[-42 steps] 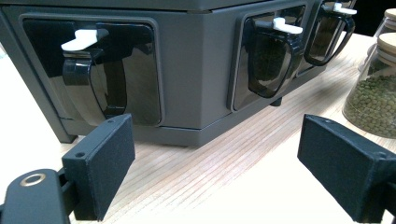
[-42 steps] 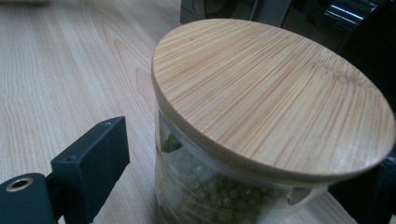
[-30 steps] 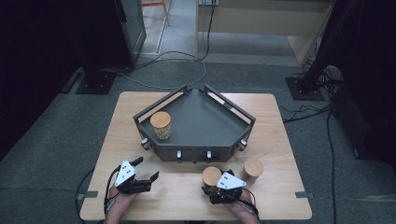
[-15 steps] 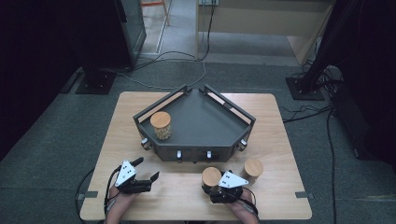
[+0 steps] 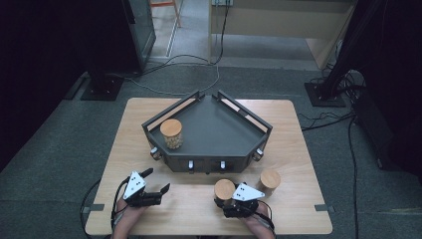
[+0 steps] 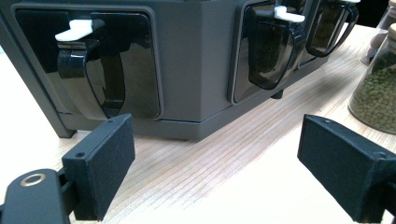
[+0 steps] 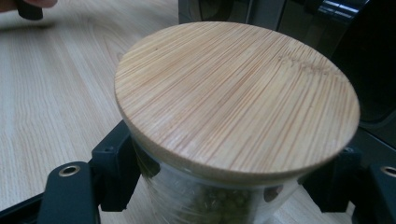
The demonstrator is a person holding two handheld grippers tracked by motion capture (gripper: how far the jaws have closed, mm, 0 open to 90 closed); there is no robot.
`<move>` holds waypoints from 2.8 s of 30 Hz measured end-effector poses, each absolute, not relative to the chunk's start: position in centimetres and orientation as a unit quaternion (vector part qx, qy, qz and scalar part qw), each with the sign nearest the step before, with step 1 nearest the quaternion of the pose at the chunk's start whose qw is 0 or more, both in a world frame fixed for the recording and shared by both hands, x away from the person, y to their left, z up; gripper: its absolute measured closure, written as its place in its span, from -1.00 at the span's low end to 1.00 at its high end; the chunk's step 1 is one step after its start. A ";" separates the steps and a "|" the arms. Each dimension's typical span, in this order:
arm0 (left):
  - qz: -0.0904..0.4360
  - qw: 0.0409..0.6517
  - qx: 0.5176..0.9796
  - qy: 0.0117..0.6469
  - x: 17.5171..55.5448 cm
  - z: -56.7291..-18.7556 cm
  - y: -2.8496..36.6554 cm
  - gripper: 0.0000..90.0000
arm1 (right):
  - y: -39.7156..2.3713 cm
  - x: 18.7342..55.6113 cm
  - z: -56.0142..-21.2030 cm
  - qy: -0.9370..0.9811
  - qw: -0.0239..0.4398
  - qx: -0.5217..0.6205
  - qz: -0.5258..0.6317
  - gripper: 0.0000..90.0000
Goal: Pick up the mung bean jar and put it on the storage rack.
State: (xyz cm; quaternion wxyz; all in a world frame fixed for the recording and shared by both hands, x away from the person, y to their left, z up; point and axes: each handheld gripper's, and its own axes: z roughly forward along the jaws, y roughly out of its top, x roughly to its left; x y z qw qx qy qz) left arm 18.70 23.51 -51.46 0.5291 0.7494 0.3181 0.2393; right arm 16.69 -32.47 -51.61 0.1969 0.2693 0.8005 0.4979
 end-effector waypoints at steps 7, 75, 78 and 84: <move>0.240 0.527 0.751 0.317 18.7 -51.4 23.4 -0.76 | -32.6 16.6 -51.1 0.794 0.195 0.283 0.502 -0.45; 0.234 0.518 0.759 0.318 19.3 -51.9 23.3 -0.76 | -31.4 17.8 -46.9 0.795 0.177 0.307 0.492 -0.45; 0.234 0.519 0.759 0.317 19.3 -52.0 23.4 -0.76 | -31.4 17.9 -46.7 0.798 0.182 0.297 0.492 -0.45; 0.231 0.522 0.758 0.315 19.5 -52.2 23.4 -0.76 | -31.3 18.0 -46.4 0.797 0.182 0.298 0.492 -0.45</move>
